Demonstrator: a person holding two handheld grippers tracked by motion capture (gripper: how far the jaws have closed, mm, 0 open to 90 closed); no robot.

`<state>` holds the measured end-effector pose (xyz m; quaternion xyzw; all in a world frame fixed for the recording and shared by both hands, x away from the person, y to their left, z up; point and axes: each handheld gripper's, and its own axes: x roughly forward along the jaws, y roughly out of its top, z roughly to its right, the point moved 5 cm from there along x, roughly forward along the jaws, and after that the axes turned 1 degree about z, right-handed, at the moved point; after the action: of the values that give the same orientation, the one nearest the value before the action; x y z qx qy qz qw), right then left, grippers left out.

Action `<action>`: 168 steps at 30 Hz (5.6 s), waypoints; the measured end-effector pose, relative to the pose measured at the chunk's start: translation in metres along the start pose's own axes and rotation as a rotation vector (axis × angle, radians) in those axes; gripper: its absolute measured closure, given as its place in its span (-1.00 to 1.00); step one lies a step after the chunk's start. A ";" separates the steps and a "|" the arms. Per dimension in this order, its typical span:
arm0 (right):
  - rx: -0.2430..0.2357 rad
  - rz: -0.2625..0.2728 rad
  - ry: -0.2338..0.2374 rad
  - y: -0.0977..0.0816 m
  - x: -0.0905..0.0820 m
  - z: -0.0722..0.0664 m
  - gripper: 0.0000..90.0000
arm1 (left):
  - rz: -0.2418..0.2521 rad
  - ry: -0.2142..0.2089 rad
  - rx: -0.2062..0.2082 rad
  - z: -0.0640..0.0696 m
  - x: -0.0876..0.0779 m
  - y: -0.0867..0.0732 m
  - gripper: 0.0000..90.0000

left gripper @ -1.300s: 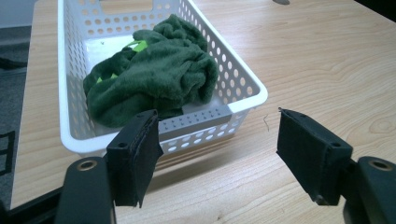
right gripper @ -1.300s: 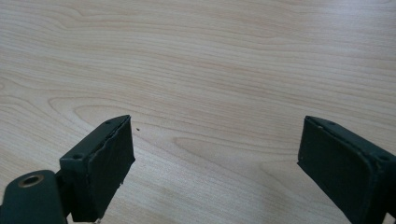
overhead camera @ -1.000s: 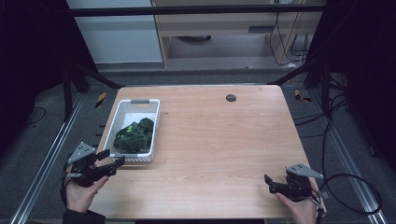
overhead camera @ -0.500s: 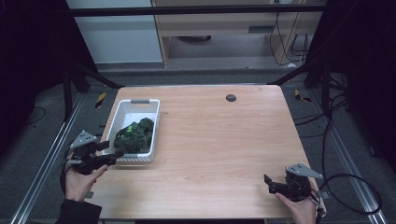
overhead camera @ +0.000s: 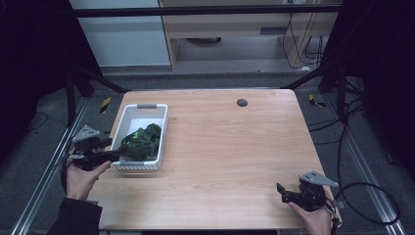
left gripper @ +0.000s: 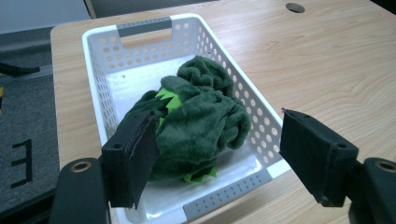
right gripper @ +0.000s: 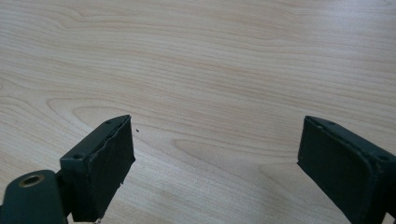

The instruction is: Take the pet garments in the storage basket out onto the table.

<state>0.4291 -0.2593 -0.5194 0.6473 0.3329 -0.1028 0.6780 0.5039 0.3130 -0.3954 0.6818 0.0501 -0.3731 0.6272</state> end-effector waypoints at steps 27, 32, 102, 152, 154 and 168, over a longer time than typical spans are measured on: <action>0.002 -0.013 0.013 -0.001 0.003 0.000 -0.77 | -0.191 0.016 0.070 -0.006 0.045 0.017 -0.51; 0.001 -0.015 0.016 -0.001 0.003 0.000 -0.77 | -0.212 0.018 0.067 -0.008 0.051 0.019 -0.54; -0.011 -0.058 0.037 -0.004 0.008 -0.002 -0.82 | -0.507 0.054 0.073 -0.012 0.115 -0.012 0.51; -0.009 -0.064 0.039 -0.004 0.008 -0.002 -0.82 | -0.245 0.032 0.145 0.011 0.021 0.086 0.76; -0.009 -0.063 0.039 -0.004 0.008 -0.002 -0.82 | -0.240 0.036 0.155 0.013 0.019 0.090 0.76; -0.010 -0.064 0.040 -0.004 0.008 -0.002 -0.82 | -0.205 0.006 0.190 0.029 0.000 0.110 0.76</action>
<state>0.4319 -0.2554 -0.5276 0.6349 0.3673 -0.1098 0.6708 0.5502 0.2645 -0.3035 0.7305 0.0858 -0.4365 0.5181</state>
